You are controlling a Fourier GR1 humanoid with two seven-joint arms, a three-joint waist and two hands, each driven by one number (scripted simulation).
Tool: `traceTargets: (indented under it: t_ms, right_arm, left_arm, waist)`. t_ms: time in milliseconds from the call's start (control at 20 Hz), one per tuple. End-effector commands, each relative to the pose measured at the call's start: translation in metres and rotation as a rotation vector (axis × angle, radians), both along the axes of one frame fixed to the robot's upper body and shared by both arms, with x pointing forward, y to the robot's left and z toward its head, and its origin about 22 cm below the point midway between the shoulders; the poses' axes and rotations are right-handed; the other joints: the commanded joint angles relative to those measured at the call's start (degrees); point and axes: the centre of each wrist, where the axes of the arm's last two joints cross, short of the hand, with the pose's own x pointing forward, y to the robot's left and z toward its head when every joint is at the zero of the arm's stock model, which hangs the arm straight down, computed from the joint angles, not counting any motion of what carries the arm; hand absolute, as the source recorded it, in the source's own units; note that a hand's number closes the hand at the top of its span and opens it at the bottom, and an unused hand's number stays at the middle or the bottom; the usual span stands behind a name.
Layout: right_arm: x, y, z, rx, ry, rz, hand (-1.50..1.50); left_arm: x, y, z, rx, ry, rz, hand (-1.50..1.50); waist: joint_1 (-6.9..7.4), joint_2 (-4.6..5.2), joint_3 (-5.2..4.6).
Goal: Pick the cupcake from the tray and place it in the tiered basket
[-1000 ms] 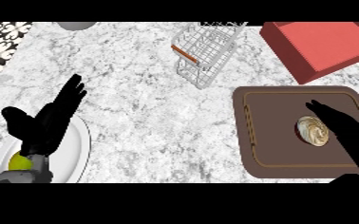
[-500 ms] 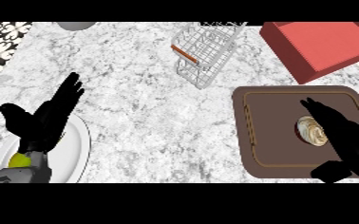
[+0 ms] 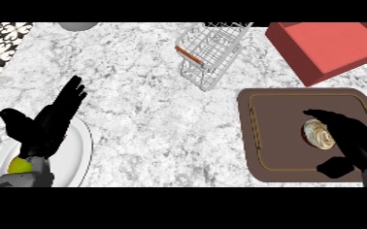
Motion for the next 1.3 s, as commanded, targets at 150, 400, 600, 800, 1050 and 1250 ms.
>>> traceTargets:
  t_ms: [150, 400, 600, 800, 1050, 1250]
  right_arm:
    - [0.0, 0.013, -0.001, -0.08, 0.098, 0.075, 1.5]
    - [0.006, 0.016, -0.026, -0.127, 0.067, 0.143, 1.5]
    - [-0.012, -0.014, -0.01, -0.132, 0.002, 0.061, 1.5]
    - [-0.024, -0.02, -0.015, -0.14, 0.042, -0.258, 1.5]
    - [-0.03, -0.038, 0.015, -0.136, -0.24, -0.37, 1.5]
    - [-0.028, -0.001, 0.029, 0.017, -0.512, -0.382, 1.5]
  left_arm:
    - [0.011, 0.002, 0.003, -0.009, -0.006, 0.006, 0.0]
    - [-0.006, -0.007, 0.003, -0.014, 0.003, 0.003, 0.0]
    - [0.003, -0.015, -0.001, -0.008, 0.004, -0.003, 0.0]
    - [0.003, -0.006, 0.011, 0.016, 0.003, 0.009, 0.0]
    - [-0.009, 0.0, 0.009, 0.018, 0.009, 0.007, 0.0]
    - [-0.01, -0.001, -0.007, 0.015, 0.012, 0.016, 0.0]
  waist:
    - [-0.19, 0.07, 0.15]
    - [0.2, 0.06, 0.18]
    - [-0.55, -0.01, 0.16]
    - [-1.28, -0.31, 0.13]
    - [-0.83, -0.25, 0.18]
    - [-0.98, -0.27, 0.15]
